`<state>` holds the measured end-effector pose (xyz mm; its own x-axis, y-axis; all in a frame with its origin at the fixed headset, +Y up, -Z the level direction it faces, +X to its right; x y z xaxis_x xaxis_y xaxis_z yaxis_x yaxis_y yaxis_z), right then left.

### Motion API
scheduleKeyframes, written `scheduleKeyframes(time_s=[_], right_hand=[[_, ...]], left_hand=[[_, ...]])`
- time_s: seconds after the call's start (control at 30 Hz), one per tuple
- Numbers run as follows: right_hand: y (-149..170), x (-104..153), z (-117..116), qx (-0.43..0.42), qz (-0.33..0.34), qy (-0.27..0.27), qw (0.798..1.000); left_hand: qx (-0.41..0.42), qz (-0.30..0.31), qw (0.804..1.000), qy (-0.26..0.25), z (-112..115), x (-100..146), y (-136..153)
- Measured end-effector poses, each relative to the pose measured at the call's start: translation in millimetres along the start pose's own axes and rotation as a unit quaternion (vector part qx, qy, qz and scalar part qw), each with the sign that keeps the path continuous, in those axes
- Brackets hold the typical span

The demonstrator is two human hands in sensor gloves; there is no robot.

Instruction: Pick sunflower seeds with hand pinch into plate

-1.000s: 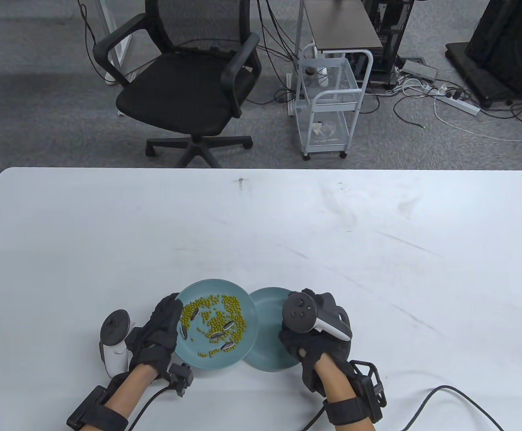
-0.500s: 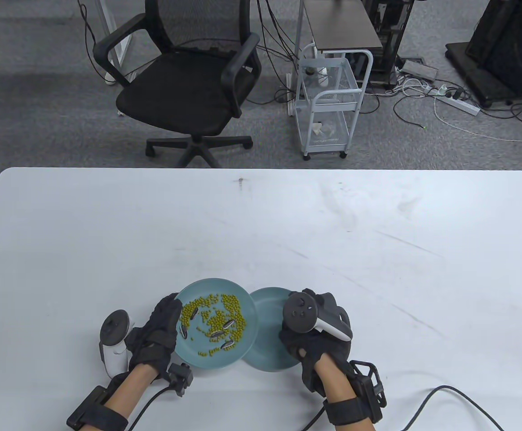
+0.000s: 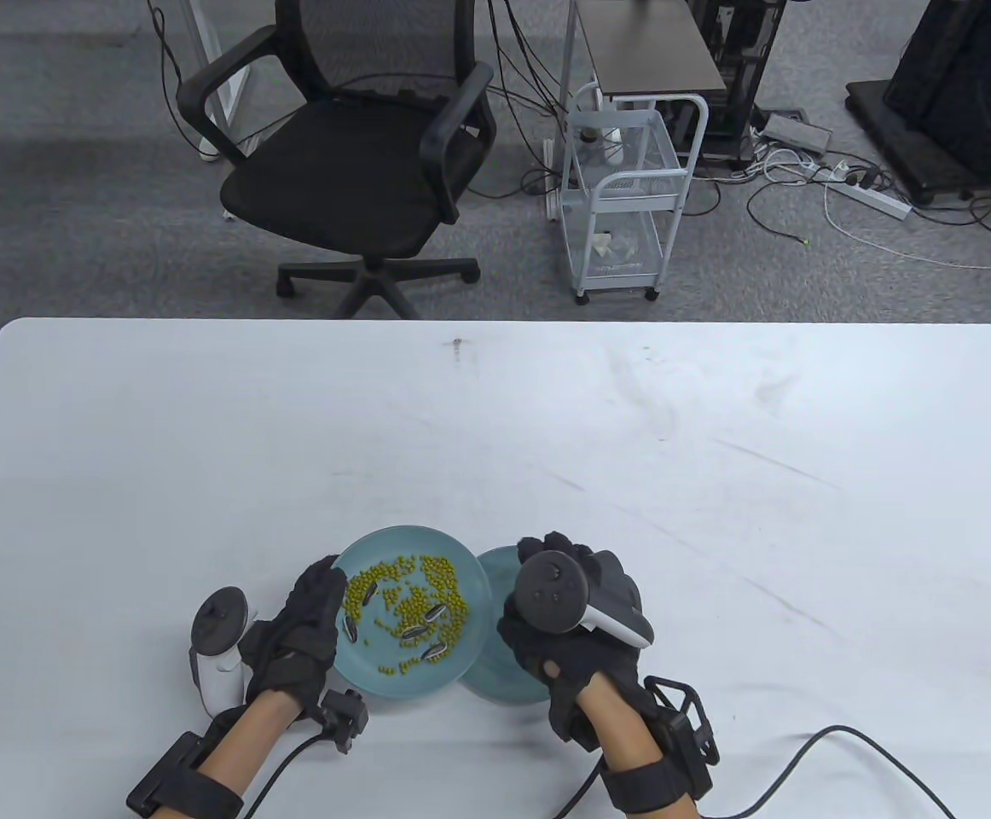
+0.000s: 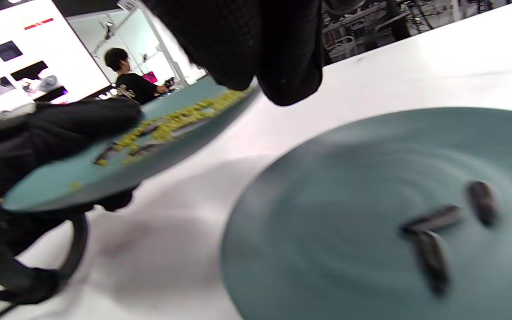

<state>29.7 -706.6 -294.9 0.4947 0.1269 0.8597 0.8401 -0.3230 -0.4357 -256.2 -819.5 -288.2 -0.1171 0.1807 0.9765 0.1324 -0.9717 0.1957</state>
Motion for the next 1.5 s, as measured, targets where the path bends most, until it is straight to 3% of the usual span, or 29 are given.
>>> scheduleKeyframes(time_s=[0.37,0.6,0.97,1.27,1.5], right_hand=[[-84,-44,14,0.004,0.091,-0.010,0.996],[-129,-72,-2,0.028,0.103,-0.038,0.994],[-122,-84,-31,0.041,0.082,-0.075,0.993],[-127,-82,-34,0.091,0.054,-0.048,0.993],[-127,-82,-35,0.081,0.060,-0.059,0.993]], left_hand=[[0.009,-0.001,1.000,-0.002,1,1,2],[0.029,-0.005,1.000,-0.004,1,2,4],[0.039,-0.005,0.999,0.002,4,4,3],[0.033,-0.004,0.999,-0.002,10,8,2],[0.027,-0.001,1.000,-0.002,11,7,2]])
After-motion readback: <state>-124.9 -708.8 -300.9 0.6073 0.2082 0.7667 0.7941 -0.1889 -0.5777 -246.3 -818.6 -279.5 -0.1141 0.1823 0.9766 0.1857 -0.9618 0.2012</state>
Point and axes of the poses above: the tracker on the back of each hand, its own y axis roughly to the little-finger side, its own x axis roughly from the fingertips to the wrist, z = x × y, the point moved 2 cm from there along -x, roughly from the wrist to the fingertips, and after that the axes turned 9 degrees about x, right-handed, at the moved point
